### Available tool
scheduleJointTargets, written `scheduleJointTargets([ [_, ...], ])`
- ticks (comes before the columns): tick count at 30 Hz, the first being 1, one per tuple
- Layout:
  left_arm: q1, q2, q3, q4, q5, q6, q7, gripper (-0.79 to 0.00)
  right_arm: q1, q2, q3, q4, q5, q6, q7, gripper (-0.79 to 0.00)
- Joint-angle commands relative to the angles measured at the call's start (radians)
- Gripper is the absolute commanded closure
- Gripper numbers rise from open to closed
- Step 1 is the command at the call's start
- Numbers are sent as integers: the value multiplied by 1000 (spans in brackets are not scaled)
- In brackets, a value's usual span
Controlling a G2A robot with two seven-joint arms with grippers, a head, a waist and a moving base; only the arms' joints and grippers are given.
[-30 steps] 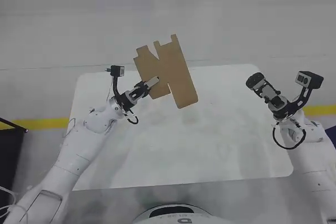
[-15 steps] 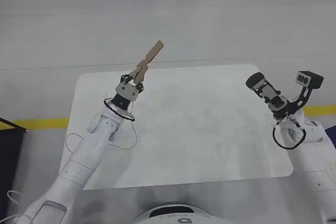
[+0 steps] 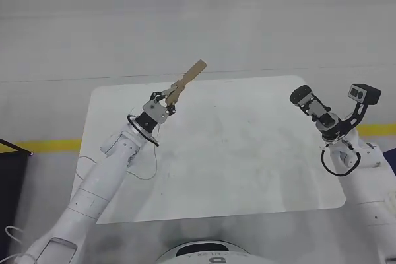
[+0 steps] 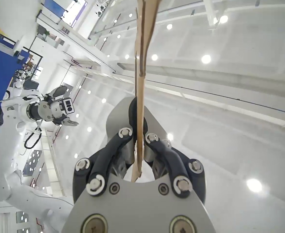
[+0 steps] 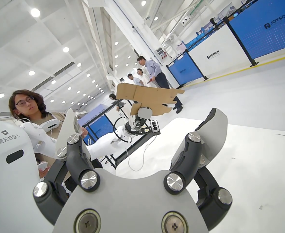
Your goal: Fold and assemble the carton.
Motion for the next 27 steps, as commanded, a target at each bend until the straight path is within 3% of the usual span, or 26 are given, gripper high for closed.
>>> scheduleJointTargets([
  [1,30,-13,3,-28,-396,159,-5,0,0,0,0,0,0,0,0,-785],
  [6,56,-24,37,-90,-831,600,27,0,0,0,0,0,0,0,0,-785],
  [11,39,-33,96,-55,-1233,818,161,0,0,0,0,0,0,0,0,-785],
  [18,9,-36,162,-2,-1548,845,369,0,0,0,0,0,0,0,0,-785],
  [27,15,-35,133,-14,-1569,839,468,0,0,0,0,0,0,0,0,-785],
])
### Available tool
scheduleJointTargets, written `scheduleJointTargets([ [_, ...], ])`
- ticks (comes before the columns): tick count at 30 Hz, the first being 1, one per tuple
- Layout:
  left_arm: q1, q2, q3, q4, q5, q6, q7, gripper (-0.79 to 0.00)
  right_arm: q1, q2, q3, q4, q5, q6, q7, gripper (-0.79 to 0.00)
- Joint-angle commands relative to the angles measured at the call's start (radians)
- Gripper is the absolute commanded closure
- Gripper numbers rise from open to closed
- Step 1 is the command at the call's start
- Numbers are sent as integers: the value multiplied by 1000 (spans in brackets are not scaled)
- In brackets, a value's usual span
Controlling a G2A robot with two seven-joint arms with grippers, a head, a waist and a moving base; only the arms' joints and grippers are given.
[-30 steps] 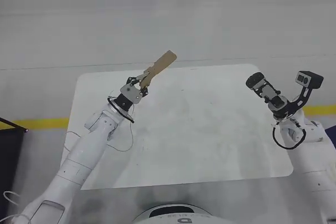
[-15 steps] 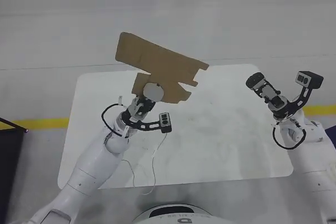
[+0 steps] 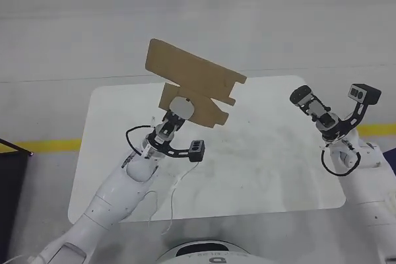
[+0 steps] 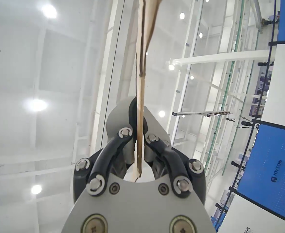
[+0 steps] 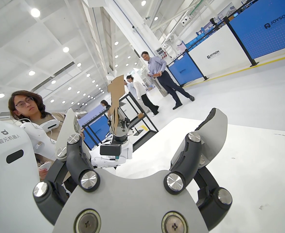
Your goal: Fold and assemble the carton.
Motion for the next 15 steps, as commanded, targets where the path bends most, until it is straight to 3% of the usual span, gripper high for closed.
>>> scheduleJointTargets([
  [1,2,0,-16,2,27,2,8,0,0,0,0,0,0,0,0,-785],
  [4,2,-1,-48,7,118,-10,3,0,0,0,0,0,0,0,0,-785],
  [6,-6,0,-93,10,307,-59,-17,0,0,0,0,0,0,0,0,-785],
  [15,7,-4,-145,16,1213,-366,-396,0,0,0,0,0,0,0,0,-785],
])
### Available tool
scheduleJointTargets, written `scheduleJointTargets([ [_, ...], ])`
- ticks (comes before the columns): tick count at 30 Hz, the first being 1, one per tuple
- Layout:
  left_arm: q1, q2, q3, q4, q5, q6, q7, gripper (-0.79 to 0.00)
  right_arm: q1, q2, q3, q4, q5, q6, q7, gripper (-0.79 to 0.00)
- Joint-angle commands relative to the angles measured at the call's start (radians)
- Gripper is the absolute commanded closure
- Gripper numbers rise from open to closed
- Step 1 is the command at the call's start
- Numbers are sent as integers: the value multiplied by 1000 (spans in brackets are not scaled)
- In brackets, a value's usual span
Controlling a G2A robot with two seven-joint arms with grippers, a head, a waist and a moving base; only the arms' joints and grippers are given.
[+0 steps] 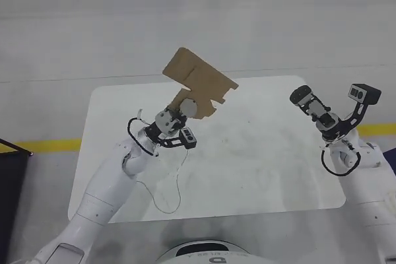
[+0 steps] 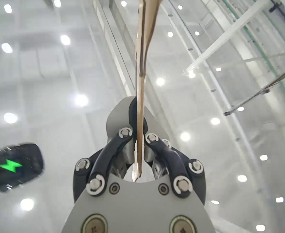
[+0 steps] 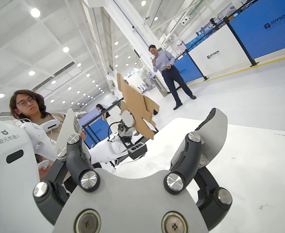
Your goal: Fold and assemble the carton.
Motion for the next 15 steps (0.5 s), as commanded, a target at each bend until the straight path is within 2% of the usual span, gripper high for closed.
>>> scheduleJointTargets([
  [1,-6,3,-1,15,262,-79,-106,0,0,0,0,0,0,0,0,-785],
  [4,-27,10,-1,41,520,-210,-215,0,0,0,0,0,0,0,0,-785],
  [6,-34,12,-7,62,605,-296,-283,0,0,0,0,0,0,0,0,-785],
  [8,-39,9,-11,80,614,-334,-325,0,0,0,0,0,0,0,0,-785],
  [12,-48,3,-12,104,579,-306,-333,0,0,0,0,0,0,0,0,-785],
  [15,-56,6,-11,115,602,-235,-302,0,6,0,11,-67,-119,10,5,-785],
])
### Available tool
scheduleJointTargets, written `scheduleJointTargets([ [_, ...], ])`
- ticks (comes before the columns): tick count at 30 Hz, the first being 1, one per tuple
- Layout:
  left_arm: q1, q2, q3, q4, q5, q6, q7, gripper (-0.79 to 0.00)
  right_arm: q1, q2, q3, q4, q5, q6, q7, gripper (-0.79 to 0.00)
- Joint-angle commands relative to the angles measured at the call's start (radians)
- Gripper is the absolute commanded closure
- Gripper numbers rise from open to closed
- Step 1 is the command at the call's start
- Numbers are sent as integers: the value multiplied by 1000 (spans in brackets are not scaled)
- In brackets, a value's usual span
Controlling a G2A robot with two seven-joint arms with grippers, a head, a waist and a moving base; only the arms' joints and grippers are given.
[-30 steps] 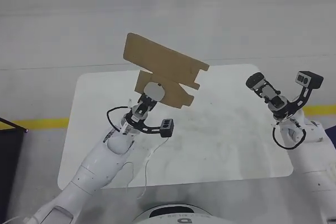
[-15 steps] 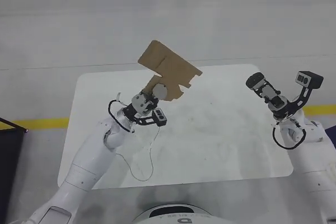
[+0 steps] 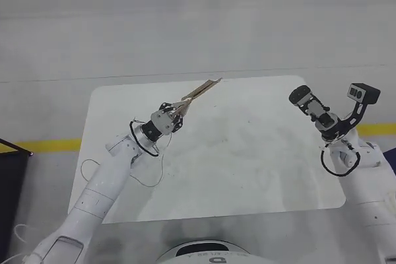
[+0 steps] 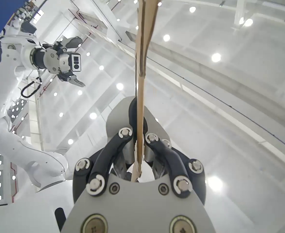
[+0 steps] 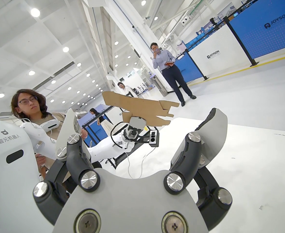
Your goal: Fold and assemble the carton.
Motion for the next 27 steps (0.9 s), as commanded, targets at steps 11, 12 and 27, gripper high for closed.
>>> scheduleJointTargets([
  [11,-15,24,-33,-54,200,81,88,0,46,-22,13,-148,-529,-9,-112,-785],
  [12,-15,24,-33,-54,200,81,88,0,46,-22,13,-148,-529,-9,-112,-785],
  [27,-26,26,-8,-129,274,173,167,0,81,-28,-23,-360,-1046,-10,-151,-785],
])
